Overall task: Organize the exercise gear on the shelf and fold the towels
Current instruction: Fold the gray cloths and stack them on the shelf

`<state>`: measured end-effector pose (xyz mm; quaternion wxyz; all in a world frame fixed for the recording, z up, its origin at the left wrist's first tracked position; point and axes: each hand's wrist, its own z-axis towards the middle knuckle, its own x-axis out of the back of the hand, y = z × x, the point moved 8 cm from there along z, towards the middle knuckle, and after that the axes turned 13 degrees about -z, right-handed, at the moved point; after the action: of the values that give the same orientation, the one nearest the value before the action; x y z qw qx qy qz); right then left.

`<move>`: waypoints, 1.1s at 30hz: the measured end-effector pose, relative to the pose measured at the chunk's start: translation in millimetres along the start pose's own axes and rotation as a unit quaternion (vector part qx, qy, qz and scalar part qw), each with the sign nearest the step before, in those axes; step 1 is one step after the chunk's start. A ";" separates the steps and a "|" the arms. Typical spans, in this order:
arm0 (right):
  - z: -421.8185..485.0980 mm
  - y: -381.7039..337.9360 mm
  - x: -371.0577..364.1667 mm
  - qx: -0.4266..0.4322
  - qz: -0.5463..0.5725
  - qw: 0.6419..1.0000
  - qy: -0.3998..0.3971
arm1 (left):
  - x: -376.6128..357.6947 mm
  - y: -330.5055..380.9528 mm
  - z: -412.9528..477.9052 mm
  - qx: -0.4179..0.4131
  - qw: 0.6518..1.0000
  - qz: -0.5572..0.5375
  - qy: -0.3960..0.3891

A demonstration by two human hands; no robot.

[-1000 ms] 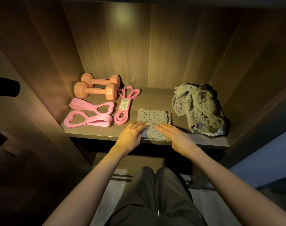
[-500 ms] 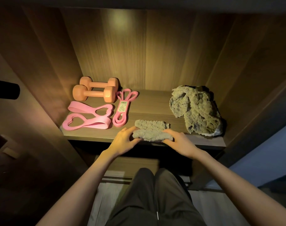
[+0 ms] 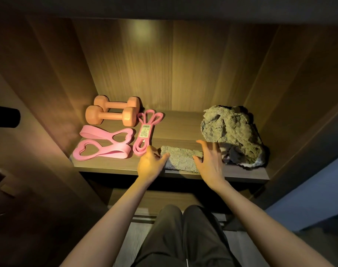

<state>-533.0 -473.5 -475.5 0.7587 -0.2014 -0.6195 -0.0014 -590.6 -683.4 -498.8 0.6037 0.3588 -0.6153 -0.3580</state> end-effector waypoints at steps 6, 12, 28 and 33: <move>-27.4 -46.5 -4.0 0.273 -0.148 0.949 -0.051 | -11.2 41.5 -19.3 -0.309 0.940 0.140 -0.031; -40.4 -46.4 -12.9 0.242 -0.153 0.948 -0.137 | -25.2 18.8 -11.7 -0.253 0.955 0.096 -0.122; 11.9 -57.0 -38.2 0.209 -0.274 0.937 -0.062 | -14.2 3.9 -3.8 -0.196 0.973 0.022 -0.123; 66.4 -50.8 -46.6 0.181 -0.263 0.946 -0.061 | -33.2 4.0 30.2 -0.178 0.966 0.130 -0.137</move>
<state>-619.0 -511.3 -493.8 0.7158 0.1096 -0.6854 -0.0764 -620.4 -652.2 -512.0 0.6090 0.1103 -0.6599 -0.4261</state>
